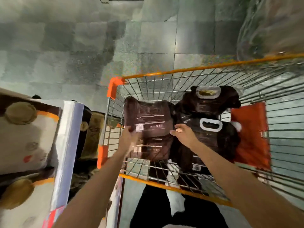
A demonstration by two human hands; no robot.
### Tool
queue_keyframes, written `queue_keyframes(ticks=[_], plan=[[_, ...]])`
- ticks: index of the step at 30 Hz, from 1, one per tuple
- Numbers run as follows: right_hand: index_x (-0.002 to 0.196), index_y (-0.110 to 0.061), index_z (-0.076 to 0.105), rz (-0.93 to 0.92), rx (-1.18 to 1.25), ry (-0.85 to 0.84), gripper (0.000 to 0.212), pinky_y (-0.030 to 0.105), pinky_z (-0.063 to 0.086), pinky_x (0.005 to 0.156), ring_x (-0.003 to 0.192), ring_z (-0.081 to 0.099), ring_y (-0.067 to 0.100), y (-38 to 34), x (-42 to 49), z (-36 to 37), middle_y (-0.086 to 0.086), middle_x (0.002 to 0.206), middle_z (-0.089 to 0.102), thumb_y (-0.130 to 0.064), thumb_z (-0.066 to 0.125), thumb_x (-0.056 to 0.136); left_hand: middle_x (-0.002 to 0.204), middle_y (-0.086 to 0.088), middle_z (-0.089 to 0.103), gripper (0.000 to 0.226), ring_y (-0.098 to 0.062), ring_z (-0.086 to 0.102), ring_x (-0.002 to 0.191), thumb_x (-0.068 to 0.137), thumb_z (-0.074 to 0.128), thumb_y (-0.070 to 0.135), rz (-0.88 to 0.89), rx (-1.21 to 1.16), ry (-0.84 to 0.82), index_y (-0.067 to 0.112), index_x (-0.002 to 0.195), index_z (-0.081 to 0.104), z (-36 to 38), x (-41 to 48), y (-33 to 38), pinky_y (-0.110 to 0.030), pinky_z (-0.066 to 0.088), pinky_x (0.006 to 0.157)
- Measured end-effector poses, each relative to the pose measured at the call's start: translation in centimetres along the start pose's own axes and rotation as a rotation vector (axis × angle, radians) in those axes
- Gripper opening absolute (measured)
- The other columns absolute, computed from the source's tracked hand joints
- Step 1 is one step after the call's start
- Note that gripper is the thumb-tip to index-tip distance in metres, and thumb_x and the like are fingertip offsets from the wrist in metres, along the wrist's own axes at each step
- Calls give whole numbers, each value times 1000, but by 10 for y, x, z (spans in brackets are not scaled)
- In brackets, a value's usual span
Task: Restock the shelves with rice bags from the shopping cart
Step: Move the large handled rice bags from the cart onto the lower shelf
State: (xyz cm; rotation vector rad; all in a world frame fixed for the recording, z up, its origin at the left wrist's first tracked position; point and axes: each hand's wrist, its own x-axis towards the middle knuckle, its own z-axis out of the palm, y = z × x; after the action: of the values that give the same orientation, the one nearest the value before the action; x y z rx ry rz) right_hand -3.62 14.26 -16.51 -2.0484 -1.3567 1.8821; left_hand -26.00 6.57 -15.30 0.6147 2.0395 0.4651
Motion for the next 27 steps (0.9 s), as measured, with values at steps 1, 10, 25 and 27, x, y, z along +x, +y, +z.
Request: queue_keyframes(ticks=[1, 10, 25, 27], plan=[[122, -11, 59, 20, -18, 10, 41, 30, 43, 91, 106, 57, 22, -4, 7, 5, 6, 114, 59, -22, 74, 86, 105, -7, 74, 32, -27, 70, 96, 83, 77, 22, -16, -27, -19, 13, 111, 66, -1, 18, -7, -34, 57, 78], [131, -13, 58, 192, -325, 70, 77, 37, 42, 104, 123, 54, 30, -28, 86, 25, 9, 132, 60, -72, 54, 81, 120, -5, 69, 77, -23, 65, 110, 62, 73, 45, -252, -276, 31, 8, 129, 60, 8, 87, -16, -38, 51, 100], [105, -17, 64, 169, 179, 53, 44, 27, 54, 78, 85, 67, 13, -35, 105, 46, -2, 97, 69, -41, 82, 74, 98, -5, 74, 46, -17, 71, 82, 78, 83, 38, -455, -626, -18, 9, 108, 66, 9, 101, -16, -28, 59, 69], [115, -11, 65, 120, 200, 82, 50, 28, 56, 81, 91, 69, 16, -34, 100, 48, 3, 104, 71, -38, 81, 76, 86, 0, 71, 37, -12, 68, 73, 80, 81, 36, -445, -612, 4, 11, 103, 66, 9, 97, -10, -20, 54, 53]])
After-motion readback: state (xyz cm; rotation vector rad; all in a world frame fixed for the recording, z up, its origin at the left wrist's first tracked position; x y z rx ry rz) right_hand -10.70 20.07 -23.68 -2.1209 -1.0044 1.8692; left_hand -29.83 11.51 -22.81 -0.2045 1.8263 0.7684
